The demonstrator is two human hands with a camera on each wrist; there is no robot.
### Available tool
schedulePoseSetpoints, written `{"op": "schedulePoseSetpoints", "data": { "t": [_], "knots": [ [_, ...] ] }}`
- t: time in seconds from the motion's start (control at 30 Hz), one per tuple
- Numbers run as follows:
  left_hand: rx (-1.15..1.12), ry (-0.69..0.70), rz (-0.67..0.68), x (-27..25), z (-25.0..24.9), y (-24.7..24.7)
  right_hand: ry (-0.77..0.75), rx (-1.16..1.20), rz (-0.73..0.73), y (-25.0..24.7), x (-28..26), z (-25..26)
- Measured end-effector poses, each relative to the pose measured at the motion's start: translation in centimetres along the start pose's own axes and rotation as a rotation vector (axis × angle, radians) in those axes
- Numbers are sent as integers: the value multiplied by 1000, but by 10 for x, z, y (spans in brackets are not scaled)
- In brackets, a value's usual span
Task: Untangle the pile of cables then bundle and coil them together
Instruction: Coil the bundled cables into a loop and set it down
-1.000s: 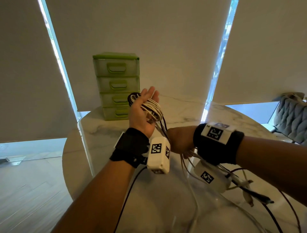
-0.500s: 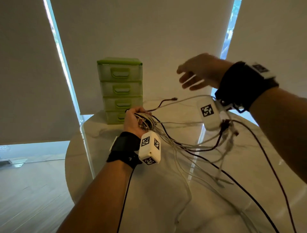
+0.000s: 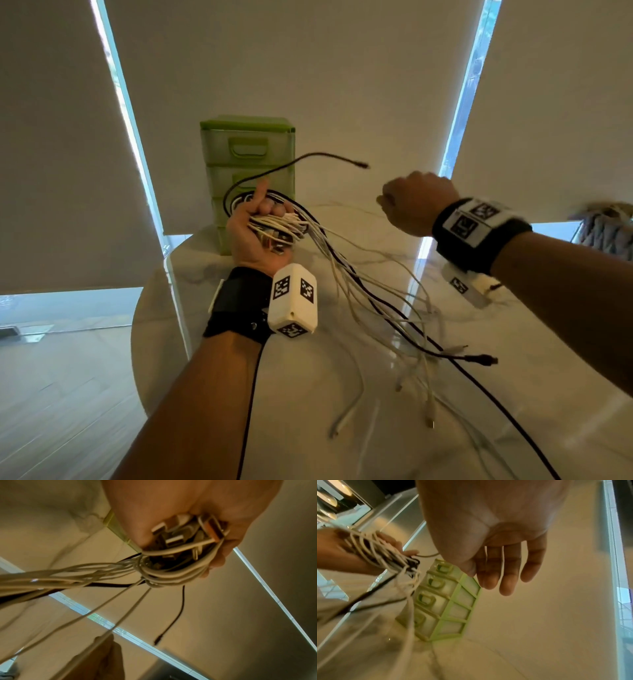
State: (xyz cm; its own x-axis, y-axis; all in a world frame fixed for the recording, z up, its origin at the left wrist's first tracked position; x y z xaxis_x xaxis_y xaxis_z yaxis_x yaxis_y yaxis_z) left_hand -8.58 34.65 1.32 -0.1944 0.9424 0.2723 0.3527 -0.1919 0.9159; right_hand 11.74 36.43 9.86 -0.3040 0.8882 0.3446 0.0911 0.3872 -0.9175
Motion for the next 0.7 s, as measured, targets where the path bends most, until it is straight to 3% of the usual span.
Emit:
{"op": "schedulePoseSetpoints", "data": {
  "t": [0.1, 0.17, 0.27, 0.43, 0.5, 0.57, 0.6, 0.67, 0.7],
  "knots": [
    [2, 29, -24, 3, -7, -6, 70, 14, 34, 19, -1, -16],
    [70, 6, -44, 3, -6, -9, 126, 172, 53, 24, 2, -28],
    [248, -136, -24, 1, 11, -7, 110, 474, 11, 19, 9, -27],
    [567, -339, -45, -5, 38, -17, 28, 618, -329, -30, 6, 7],
    [630, -426, -55, -10, 46, -22, -115, 632, -399, -44, 1, 32],
    [631, -525, -27, -15, 53, -22, -312, 547, -251, -41, 2, 66],
    [618, -573, 4, -18, 57, -20, -368, 513, -95, -28, 5, 79],
    [595, -644, 91, -24, 62, -10, -378, 507, 251, 5, 8, 91],
    [580, -668, 138, -27, 64, -4, -365, 499, 356, 17, 8, 92]
  ]
}}
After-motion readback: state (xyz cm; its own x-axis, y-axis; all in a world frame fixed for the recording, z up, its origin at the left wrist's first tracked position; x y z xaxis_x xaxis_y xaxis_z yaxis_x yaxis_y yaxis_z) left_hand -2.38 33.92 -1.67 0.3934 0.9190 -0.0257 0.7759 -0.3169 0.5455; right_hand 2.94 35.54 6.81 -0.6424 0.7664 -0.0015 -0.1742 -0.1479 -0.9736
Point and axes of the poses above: each hand's wrist, its own x-axis towards the middle knuckle, its own y-axis out of the palm, z = x × y, the point moved 10 cm from there along x, towards the middle knuckle, and after that the axes turned 5 degrees about z, right-handed, at the moved point
